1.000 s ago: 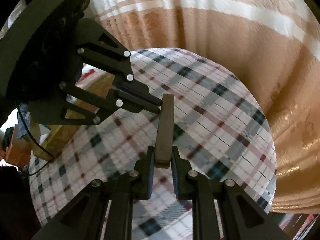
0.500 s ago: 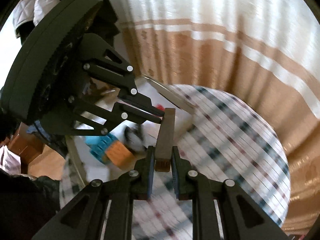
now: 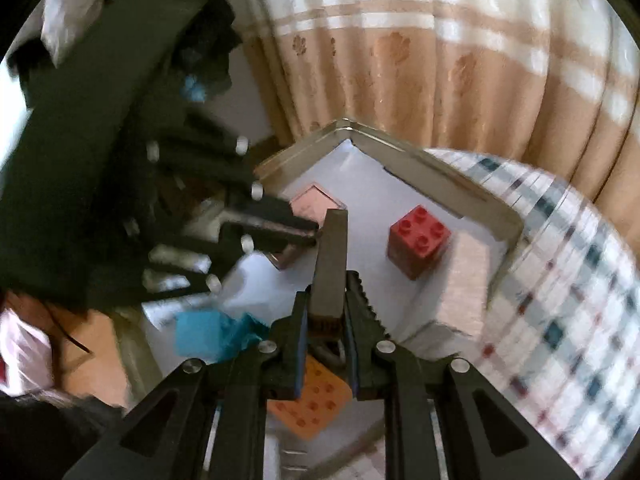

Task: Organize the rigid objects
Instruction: 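Lower the brown bar into the tray and open the right tool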

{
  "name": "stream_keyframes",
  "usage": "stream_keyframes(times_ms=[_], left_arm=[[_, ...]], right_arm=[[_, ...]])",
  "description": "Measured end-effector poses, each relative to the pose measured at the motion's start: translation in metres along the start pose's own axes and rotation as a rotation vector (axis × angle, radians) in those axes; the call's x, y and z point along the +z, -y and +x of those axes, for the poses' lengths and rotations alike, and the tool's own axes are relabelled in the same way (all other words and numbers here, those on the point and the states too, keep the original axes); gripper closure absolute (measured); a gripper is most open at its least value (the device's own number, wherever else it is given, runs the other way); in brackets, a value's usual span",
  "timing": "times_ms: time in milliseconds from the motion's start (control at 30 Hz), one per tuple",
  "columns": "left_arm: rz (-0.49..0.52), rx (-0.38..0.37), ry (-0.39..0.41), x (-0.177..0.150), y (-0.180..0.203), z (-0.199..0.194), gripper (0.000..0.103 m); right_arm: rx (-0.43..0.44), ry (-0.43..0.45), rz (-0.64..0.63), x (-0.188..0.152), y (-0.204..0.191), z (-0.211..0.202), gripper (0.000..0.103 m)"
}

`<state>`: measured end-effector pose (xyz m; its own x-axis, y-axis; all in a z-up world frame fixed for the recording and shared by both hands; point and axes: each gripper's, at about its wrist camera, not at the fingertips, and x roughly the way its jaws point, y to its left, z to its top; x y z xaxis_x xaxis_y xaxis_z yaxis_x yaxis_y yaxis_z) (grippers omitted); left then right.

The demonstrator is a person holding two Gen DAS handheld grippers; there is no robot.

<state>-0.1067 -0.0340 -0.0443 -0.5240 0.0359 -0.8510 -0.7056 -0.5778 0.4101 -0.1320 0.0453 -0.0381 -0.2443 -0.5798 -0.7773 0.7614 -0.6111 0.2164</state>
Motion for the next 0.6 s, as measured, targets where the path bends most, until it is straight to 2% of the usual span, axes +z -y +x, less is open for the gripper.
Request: stream_keyframes(times_ms=[133,200,233,267,300,333,367,400,433,467,567,600], left_arm=[[-0.020,0.003,-0.002,-0.008,0.003,0.006,0.097],[-0.070,0.011,0.015,-0.010,0.000,0.006,0.097],[-0.089,0.016,0.018,-0.010,-0.002,0.006,0.091],[-0.119,0.019,0.020,-0.010,-0.004,0.005,0.080],[-0.155,0.022,0.022,-0.010,-0.006,0.003,0.073],[-0.176,0.026,0.028,-0.011,-0.007,0.002,0.058],[-0.204,0.036,0.042,-0.012,-0.008,-0.003,0.050],[-0.230,0.039,0.062,-0.014,-0.008,-0.010,0.050],[-0.246,0.044,0.074,-0.015,-0.007,-0.015,0.045],[-0.267,0.055,0.087,-0.015,-0.006,-0.021,0.035],[-0.351,0.120,0.118,-0.018,-0.003,-0.040,0.018],[-0.398,0.145,0.118,-0.020,-0.004,-0.046,0.017]], right_arm=[[-0.026,0.021,-0.008,-0.001,-0.002,-0.002,0.085],[-0.048,0.030,0.000,-0.003,-0.005,-0.004,0.082],[-0.062,0.030,0.010,-0.004,-0.006,-0.004,0.070],[-0.084,0.022,0.022,-0.005,-0.008,-0.004,0.048],[-0.100,0.013,0.030,-0.006,-0.010,-0.005,0.039],[-0.117,0.011,0.032,-0.008,-0.013,-0.005,0.033],[-0.131,0.021,0.026,-0.009,-0.018,-0.007,0.033],[-0.146,0.029,0.025,-0.011,-0.021,-0.011,0.033],[-0.162,0.046,0.037,-0.013,-0.025,-0.017,0.032],[-0.165,0.062,0.054,-0.014,-0.027,-0.023,0.032],[-0.180,0.126,0.109,-0.017,-0.034,-0.043,0.032],[-0.194,0.145,0.120,-0.017,-0.037,-0.049,0.031]])
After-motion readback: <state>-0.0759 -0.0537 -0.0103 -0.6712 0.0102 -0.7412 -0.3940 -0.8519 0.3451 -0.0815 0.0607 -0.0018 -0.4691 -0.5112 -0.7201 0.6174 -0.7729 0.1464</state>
